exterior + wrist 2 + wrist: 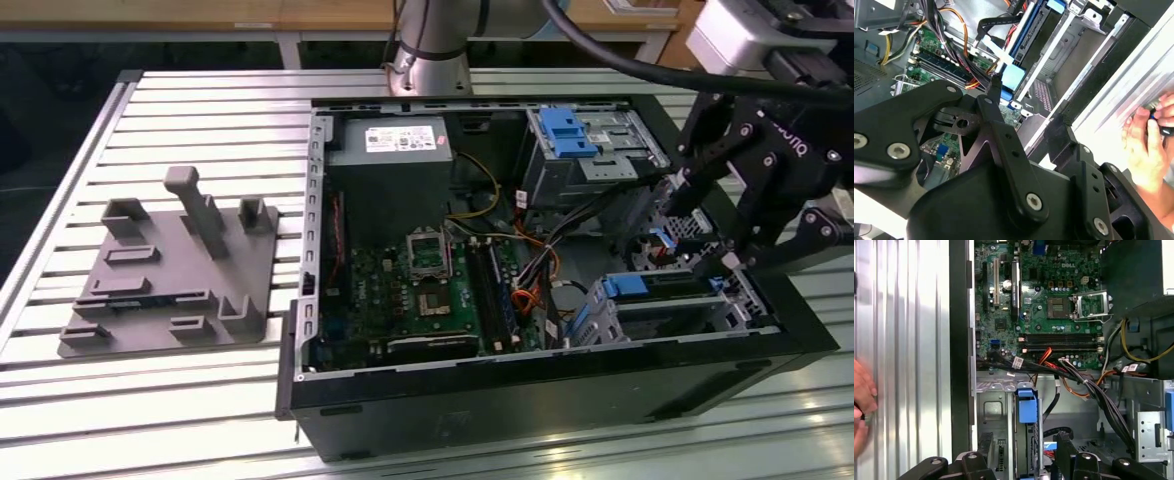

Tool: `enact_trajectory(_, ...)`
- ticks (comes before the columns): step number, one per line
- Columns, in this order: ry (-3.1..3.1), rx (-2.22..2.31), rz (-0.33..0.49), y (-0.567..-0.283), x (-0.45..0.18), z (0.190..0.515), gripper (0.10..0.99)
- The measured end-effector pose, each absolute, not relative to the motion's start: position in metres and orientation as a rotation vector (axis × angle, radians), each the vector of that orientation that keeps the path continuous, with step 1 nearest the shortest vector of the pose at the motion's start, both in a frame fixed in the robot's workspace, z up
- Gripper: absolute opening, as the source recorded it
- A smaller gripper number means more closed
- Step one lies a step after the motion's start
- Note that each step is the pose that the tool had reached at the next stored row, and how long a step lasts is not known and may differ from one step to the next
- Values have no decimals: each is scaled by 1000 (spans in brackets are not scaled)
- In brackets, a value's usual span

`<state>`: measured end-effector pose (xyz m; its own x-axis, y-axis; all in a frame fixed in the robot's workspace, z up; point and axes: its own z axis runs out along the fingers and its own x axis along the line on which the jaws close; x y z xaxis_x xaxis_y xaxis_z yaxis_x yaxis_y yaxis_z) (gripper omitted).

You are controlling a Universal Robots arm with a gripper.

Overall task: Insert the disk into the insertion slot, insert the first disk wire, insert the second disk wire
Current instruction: 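Insert the first disk wire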

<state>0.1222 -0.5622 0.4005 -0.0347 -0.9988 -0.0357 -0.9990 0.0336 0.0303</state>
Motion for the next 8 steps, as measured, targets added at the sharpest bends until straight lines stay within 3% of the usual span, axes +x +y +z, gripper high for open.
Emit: enact_trajectory(8,2310,-2228,-54,-540,122,397,616)
